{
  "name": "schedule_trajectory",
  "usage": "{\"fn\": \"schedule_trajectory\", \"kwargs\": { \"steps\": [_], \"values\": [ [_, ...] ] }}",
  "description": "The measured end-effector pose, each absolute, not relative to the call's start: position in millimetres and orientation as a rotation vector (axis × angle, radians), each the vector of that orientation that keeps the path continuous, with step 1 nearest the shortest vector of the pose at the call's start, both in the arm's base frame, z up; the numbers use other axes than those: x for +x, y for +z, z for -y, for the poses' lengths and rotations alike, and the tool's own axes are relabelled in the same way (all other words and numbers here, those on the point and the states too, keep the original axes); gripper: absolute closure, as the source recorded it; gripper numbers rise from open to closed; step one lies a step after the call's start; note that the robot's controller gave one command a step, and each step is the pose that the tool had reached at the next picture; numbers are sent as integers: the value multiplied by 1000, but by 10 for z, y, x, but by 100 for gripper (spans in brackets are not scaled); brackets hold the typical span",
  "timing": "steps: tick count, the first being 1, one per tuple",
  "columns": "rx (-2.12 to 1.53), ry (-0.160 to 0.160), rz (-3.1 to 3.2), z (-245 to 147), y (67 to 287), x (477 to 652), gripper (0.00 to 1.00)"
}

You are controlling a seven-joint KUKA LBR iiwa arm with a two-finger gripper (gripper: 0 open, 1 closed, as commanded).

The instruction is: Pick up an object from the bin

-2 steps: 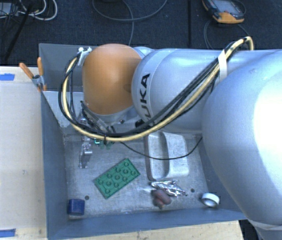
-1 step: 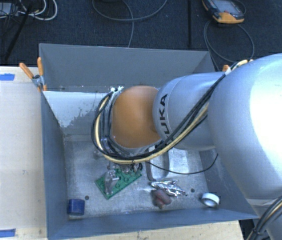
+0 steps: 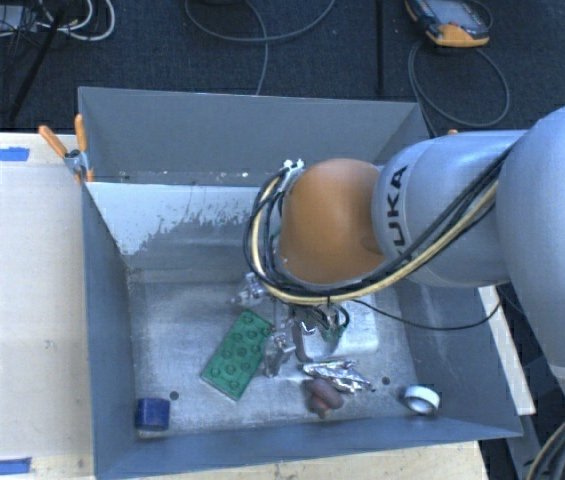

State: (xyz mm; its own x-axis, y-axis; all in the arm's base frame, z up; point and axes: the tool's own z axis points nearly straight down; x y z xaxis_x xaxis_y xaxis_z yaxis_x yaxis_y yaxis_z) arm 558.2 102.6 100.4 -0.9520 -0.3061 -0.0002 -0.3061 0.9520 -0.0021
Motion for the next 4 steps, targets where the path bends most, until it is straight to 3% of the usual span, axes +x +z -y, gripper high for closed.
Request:
{"fn": "schedule_trajectory", "kwargs": {
  "steps": [1,2,3,4],
  "values": [
    [-659,0,-3074,-1100,992,5508,0],
    [-708,3,-3059,-1080,707,5525,0],
    [-700,4,-3062,-1087,711,5532,0],
    [-697,4,-3059,-1091,737,5545,100]
  ]
}}
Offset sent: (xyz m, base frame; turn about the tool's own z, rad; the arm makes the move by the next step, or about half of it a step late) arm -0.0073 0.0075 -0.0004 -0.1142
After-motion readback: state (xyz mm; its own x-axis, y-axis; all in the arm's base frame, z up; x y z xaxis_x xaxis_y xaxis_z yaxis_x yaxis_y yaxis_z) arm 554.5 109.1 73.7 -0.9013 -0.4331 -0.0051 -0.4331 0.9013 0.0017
